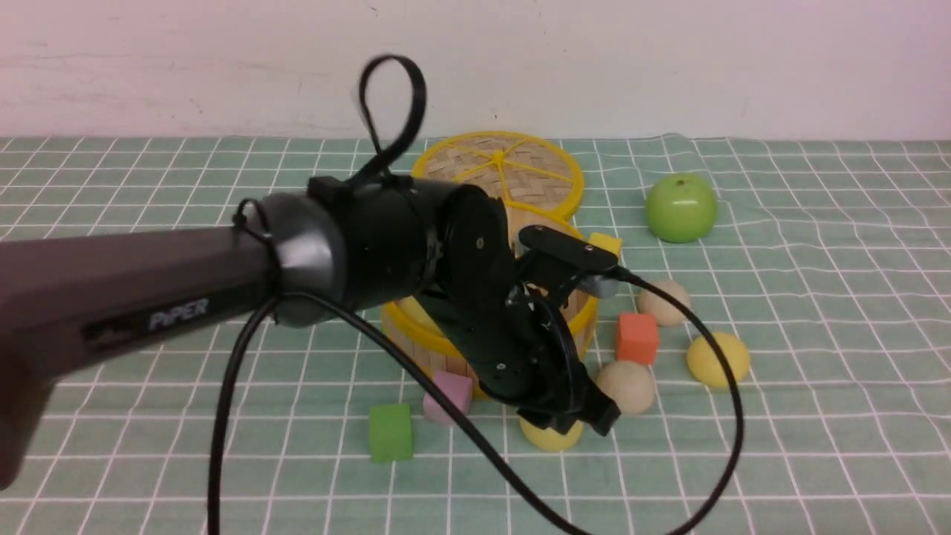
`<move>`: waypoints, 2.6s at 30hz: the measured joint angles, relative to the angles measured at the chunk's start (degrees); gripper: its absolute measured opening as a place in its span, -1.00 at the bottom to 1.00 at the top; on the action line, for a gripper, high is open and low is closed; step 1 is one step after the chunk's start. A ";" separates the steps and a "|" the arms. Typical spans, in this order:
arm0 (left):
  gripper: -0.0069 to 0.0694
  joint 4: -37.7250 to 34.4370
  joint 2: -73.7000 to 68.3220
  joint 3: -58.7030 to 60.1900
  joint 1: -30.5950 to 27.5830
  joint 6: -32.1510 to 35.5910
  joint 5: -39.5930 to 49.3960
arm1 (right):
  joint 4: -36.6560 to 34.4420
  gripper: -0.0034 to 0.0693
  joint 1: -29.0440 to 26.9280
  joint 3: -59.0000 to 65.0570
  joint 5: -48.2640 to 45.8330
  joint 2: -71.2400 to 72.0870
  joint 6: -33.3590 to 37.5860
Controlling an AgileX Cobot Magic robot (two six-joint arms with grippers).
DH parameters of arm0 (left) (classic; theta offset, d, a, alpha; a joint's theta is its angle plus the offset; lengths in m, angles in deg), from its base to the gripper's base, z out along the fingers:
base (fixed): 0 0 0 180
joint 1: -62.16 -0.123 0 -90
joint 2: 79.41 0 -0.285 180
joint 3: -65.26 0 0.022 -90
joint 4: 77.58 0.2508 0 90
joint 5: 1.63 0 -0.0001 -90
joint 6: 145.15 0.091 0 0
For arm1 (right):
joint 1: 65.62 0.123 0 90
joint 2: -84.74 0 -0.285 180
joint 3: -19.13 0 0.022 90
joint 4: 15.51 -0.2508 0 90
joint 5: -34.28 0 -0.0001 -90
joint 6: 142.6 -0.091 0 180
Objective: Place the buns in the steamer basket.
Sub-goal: Use the left arm to grab a steamed stuffed bun, then use the left arm to put the steamed stuffed bun into the steamer, then use the right arm to grab a steamed stuffed bun
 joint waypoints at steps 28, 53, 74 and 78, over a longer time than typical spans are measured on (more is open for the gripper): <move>-0.65 3.33 -5.86 -0.05 -0.09 -1.57 -9.50 | -0.04 -0.25 0.00 0.00 0.00 0.00 0.00; -0.85 2.65 -4.65 -10.41 -10.28 -1.60 -2.61 | -0.04 -0.25 0.00 0.00 0.00 0.00 0.00; -0.12 4.97 9.03 -9.94 -8.56 -2.26 -0.23 | -0.04 -0.25 0.00 0.00 0.00 0.00 0.00; -0.75 4.15 22.92 -3.08 -7.01 -2.39 -1.40 | -0.04 -0.25 0.00 0.00 0.00 0.00 0.00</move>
